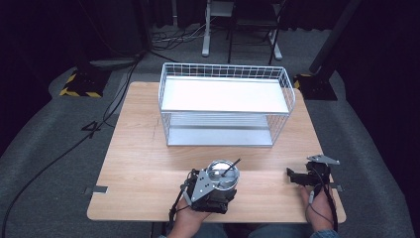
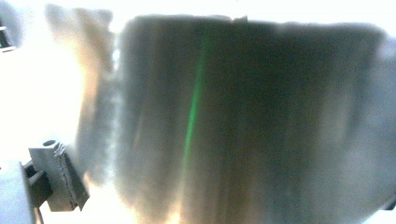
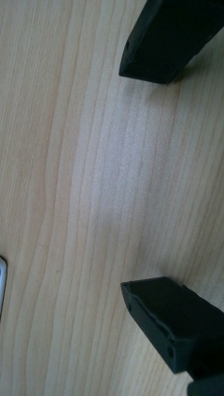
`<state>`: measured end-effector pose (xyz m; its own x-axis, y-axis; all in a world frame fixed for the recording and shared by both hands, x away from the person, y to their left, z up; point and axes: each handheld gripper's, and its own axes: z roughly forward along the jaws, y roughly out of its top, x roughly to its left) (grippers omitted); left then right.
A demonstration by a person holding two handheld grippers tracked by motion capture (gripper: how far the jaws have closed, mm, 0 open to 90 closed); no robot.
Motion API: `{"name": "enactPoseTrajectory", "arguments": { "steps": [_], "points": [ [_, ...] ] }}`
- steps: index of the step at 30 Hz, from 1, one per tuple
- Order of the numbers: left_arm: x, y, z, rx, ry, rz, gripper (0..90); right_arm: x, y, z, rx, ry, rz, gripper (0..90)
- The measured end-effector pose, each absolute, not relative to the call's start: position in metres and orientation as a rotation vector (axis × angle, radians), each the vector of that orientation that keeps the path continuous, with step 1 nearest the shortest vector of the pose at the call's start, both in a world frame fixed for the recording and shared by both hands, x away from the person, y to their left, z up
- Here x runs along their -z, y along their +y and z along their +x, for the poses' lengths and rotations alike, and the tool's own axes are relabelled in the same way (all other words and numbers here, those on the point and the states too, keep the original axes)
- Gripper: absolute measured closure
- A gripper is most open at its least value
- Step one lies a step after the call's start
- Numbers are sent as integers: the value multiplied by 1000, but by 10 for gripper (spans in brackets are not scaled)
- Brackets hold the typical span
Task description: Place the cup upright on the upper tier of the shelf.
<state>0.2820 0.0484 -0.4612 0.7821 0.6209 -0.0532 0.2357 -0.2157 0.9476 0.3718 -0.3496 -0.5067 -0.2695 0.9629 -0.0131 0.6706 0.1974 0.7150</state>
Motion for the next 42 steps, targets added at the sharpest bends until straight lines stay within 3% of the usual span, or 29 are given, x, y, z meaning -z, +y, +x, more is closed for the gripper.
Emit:
{"name": "enactPoseTrajectory", "arguments": {
  "steps": [19, 42],
  "points": [
    [386, 53, 288, -381, 617, 1810, 40, 507, -349, 372, -836, 2014, 1520, 6],
    [324, 63, 319, -406, 619, 1823, 39, 507, -348, 371, -826, 1985, 1546, 7]
  ]
}}
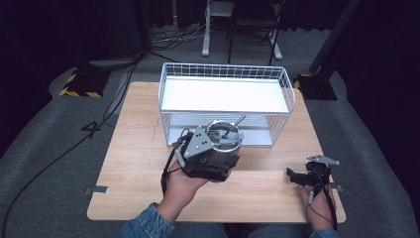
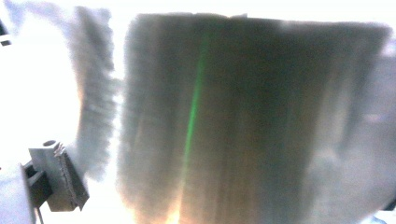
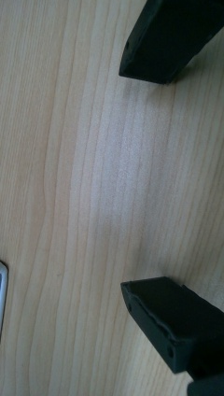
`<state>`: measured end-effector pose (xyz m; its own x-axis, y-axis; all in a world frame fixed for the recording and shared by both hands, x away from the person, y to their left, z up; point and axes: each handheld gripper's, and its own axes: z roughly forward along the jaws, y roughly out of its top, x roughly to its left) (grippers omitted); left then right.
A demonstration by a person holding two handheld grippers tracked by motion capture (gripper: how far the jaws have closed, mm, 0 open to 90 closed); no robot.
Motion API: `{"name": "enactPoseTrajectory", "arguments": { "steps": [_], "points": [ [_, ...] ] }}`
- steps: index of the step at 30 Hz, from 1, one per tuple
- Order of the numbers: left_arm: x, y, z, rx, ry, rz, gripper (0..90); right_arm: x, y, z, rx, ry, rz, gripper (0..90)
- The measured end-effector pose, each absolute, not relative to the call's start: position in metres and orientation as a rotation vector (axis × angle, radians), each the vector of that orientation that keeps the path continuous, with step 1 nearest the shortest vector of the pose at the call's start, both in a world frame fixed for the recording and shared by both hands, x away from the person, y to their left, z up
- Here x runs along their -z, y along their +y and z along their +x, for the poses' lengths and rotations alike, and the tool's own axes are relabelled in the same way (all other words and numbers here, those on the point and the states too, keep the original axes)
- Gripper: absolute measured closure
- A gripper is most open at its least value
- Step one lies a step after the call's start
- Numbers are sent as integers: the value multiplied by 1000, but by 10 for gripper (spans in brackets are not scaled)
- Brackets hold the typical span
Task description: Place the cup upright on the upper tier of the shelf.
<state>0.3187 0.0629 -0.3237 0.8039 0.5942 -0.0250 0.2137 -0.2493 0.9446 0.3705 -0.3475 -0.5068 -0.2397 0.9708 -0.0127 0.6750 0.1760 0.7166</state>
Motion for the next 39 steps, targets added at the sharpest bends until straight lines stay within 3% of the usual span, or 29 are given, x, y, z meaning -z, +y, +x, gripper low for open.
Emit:
{"name": "enactPoseTrajectory", "arguments": {
  "steps": [39],
  "points": [
    [223, 57, 406, -483, 651, 1748, 39, 507, -347, 372, -829, 1992, 1535, 7]
  ]
}}
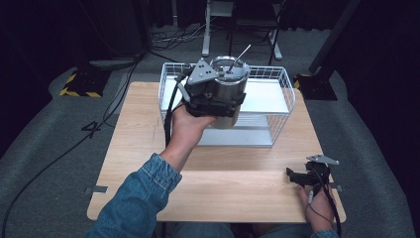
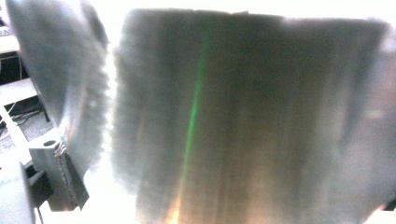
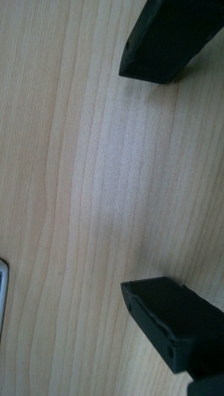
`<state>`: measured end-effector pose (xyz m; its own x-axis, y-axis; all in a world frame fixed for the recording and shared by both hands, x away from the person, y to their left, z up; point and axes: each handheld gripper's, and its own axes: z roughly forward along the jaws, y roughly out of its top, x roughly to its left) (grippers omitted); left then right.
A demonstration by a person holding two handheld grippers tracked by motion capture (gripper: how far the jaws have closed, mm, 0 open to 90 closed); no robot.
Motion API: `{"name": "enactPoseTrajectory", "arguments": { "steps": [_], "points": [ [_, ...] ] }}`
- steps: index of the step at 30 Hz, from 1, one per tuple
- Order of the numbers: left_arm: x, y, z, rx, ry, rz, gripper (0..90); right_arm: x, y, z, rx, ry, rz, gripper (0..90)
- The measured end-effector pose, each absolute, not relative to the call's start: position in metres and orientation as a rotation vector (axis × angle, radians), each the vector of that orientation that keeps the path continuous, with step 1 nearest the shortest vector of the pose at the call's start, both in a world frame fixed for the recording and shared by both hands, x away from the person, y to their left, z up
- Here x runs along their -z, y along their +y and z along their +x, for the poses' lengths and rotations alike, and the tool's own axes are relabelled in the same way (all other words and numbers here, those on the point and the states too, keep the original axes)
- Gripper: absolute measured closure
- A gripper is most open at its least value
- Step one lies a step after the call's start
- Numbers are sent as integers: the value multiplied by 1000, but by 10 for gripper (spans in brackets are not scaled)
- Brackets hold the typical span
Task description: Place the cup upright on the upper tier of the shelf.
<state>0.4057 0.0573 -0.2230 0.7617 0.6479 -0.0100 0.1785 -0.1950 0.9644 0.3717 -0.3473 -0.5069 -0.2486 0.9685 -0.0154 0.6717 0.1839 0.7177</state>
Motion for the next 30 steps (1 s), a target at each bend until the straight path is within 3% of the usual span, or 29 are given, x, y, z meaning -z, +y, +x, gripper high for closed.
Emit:
{"name": "enactPoseTrajectory", "arguments": {
  "steps": [12, 30],
  "points": [
    [213, 53, 442, -550, 727, 1675, 39, 507, -347, 372, -828, 1991, 1541, 7],
    [231, 43, 488, -649, 831, 1618, 39, 507, -347, 371, -831, 1990, 1548, 7]
  ]
}}
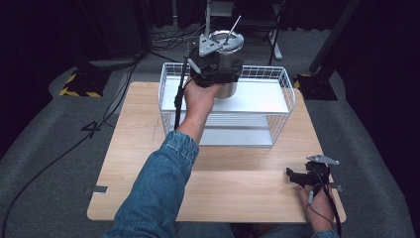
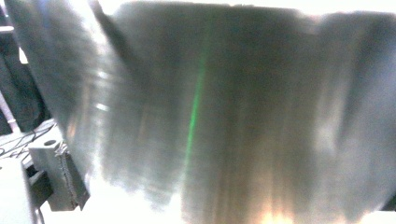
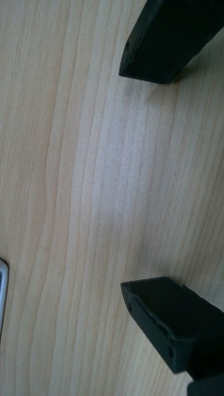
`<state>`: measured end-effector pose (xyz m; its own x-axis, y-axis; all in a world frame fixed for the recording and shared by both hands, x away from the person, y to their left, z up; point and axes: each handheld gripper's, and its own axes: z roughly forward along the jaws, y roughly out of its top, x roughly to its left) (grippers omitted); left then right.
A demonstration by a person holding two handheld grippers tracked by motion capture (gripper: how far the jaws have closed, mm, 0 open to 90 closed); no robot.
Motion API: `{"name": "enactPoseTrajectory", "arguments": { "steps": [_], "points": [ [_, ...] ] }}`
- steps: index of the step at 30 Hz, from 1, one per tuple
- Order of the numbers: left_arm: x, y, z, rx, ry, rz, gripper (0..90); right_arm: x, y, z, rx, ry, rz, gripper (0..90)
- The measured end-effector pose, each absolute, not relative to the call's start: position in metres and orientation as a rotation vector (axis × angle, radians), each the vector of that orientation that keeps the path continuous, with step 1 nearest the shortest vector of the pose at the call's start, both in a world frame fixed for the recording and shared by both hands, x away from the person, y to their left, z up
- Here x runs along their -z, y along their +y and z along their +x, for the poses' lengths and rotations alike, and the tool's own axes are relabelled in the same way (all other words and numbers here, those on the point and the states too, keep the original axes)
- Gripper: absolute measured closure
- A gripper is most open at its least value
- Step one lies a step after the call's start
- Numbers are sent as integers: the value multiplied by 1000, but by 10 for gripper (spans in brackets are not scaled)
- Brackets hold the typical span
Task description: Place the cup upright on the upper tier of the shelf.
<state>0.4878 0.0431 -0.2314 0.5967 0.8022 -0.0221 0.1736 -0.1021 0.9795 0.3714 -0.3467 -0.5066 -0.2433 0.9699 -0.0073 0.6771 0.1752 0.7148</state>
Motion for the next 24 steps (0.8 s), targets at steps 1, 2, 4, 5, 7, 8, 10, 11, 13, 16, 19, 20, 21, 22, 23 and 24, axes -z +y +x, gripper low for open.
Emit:
{"name": "enactPoseTrajectory", "arguments": {
  "steps": [1, 2, 4, 5, 7, 8, 10, 11, 13, 16, 19, 20, 21, 22, 23, 24],
  "points": [
    [233, 43, 490, -650, 836, 1619, 39, 507, -347, 371, -830, 1991, 1548, 7],
    [234, 42, 492, -655, 841, 1621, 39, 507, -347, 371, -831, 1990, 1548, 7],
    [238, 40, 495, -664, 851, 1629, 39, 507, -347, 371, -831, 1990, 1548, 7],
    [239, 40, 497, -664, 853, 1631, 39, 507, -347, 371, -831, 1990, 1549, 7],
    [241, 39, 499, -659, 860, 1632, 39, 507, -347, 371, -831, 1990, 1548, 7],
    [242, 39, 501, -656, 863, 1630, 39, 507, -347, 371, -831, 1990, 1548, 7],
    [244, 39, 503, -649, 872, 1631, 39, 507, -347, 371, -831, 1990, 1548, 7],
    [245, 39, 504, -648, 880, 1631, 39, 507, -347, 371, -830, 1990, 1548, 7],
    [247, 40, 506, -656, 886, 1642, 39, 507, -347, 371, -831, 1990, 1548, 7],
    [252, 40, 509, -658, 901, 1649, 39, 507, -347, 371, -831, 1990, 1548, 7],
    [255, 40, 510, -659, 911, 1656, 39, 507, -347, 371, -831, 1990, 1548, 7],
    [256, 41, 511, -658, 915, 1657, 39, 507, -347, 371, -830, 1990, 1548, 7],
    [257, 41, 511, -653, 918, 1658, 39, 507, -347, 371, -831, 1990, 1548, 7],
    [258, 41, 512, -647, 923, 1657, 39, 507, -347, 371, -831, 1991, 1547, 7],
    [259, 41, 512, -644, 926, 1658, 39, 507, -347, 371, -831, 1990, 1548, 7],
    [259, 41, 513, -640, 929, 1659, 39, 507, -347, 371, -831, 1990, 1548, 7]
  ]
}}
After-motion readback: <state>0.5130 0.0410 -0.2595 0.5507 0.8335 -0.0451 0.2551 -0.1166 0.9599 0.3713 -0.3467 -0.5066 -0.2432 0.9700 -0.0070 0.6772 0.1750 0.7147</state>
